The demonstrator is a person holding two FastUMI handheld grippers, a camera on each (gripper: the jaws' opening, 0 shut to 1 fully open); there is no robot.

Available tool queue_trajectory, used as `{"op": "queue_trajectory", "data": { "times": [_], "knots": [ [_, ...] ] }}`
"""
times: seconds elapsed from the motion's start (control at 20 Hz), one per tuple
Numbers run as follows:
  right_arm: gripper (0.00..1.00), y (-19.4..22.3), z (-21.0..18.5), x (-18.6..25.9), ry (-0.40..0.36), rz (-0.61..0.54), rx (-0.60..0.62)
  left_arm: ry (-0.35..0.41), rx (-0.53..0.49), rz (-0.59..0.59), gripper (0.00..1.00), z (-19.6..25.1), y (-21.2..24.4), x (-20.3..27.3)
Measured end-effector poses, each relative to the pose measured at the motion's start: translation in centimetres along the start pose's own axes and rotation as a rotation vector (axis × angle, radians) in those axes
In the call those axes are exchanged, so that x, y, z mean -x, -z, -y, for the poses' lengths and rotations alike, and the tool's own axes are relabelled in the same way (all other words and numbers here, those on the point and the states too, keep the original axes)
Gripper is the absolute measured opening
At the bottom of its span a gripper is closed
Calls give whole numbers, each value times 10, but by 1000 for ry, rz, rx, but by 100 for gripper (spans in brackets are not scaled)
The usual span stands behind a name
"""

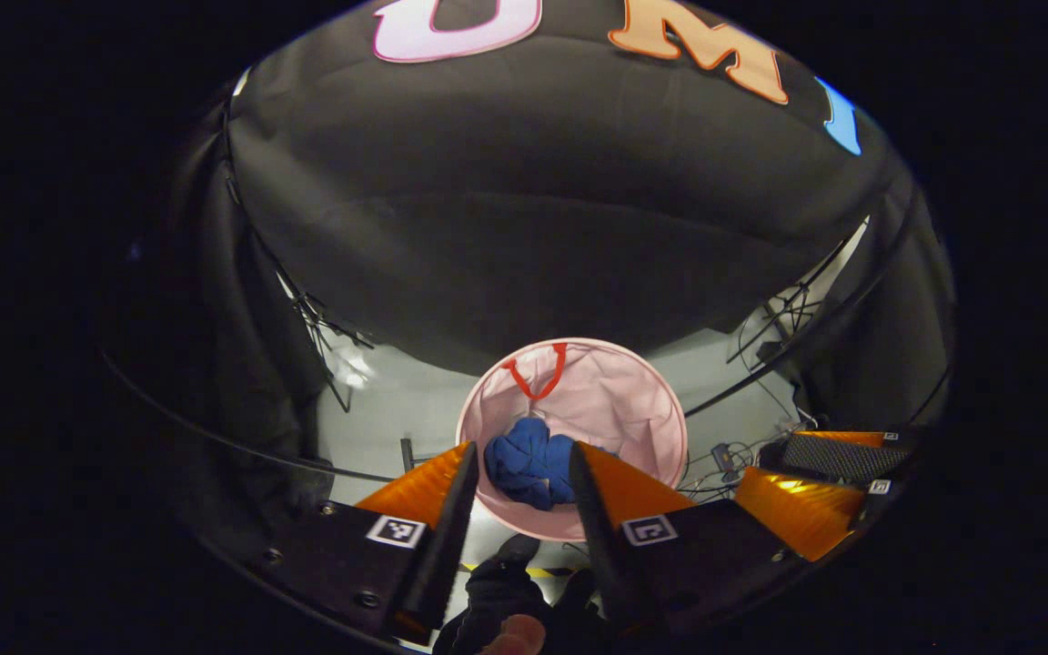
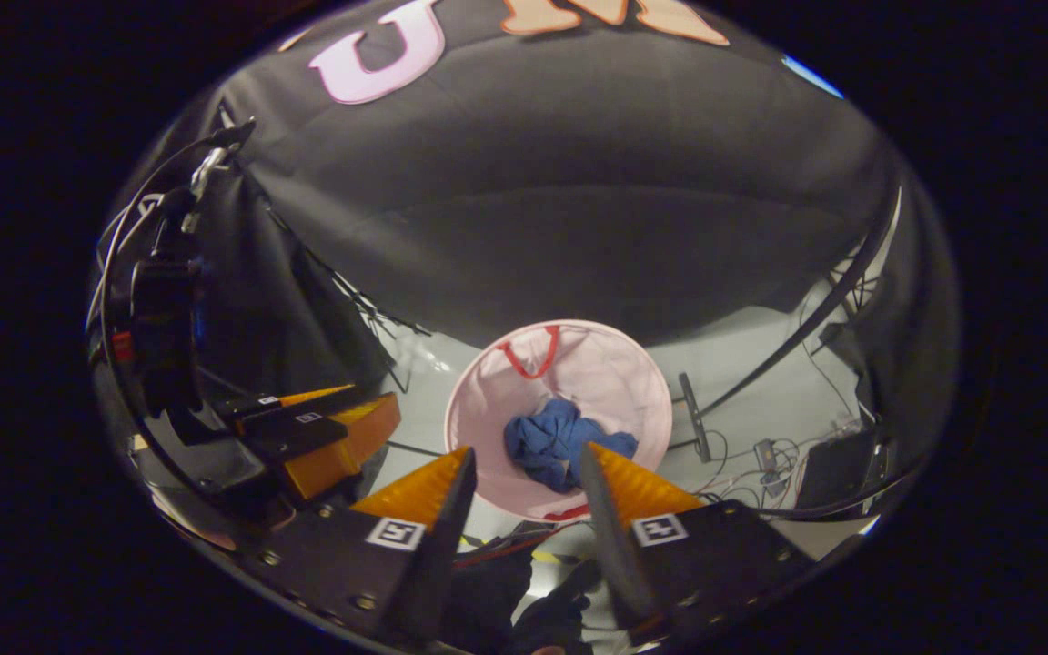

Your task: Grasp the clothes on the hanger with both hands and then place them into the laundry hamper below.

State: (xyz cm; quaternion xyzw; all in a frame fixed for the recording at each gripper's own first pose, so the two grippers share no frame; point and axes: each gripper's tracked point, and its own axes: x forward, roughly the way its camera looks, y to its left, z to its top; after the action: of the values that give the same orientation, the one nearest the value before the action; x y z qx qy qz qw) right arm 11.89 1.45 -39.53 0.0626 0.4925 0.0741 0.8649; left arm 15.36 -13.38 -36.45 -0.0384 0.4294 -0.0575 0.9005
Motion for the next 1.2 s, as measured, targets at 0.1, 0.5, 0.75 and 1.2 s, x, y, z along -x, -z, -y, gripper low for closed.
{"op": "queue_trajectory", "data": {
  "times": [0.1,0.5,0.75,1.2],
  "knots": [
    [93,-3,-1,20,-1,60,13,-42,4,65,90,-5,-8,28],
    [99,-39,-18,105,-36,282,37,-88,42,256,96,3,-28,134],
    [99,-64,-32,153,-31,402,50,-71,71,360,96,10,-51,189],
    [99,-102,-61,261,65,669,48,-61,-19,564,96,-19,-97,294]
  ]
}}
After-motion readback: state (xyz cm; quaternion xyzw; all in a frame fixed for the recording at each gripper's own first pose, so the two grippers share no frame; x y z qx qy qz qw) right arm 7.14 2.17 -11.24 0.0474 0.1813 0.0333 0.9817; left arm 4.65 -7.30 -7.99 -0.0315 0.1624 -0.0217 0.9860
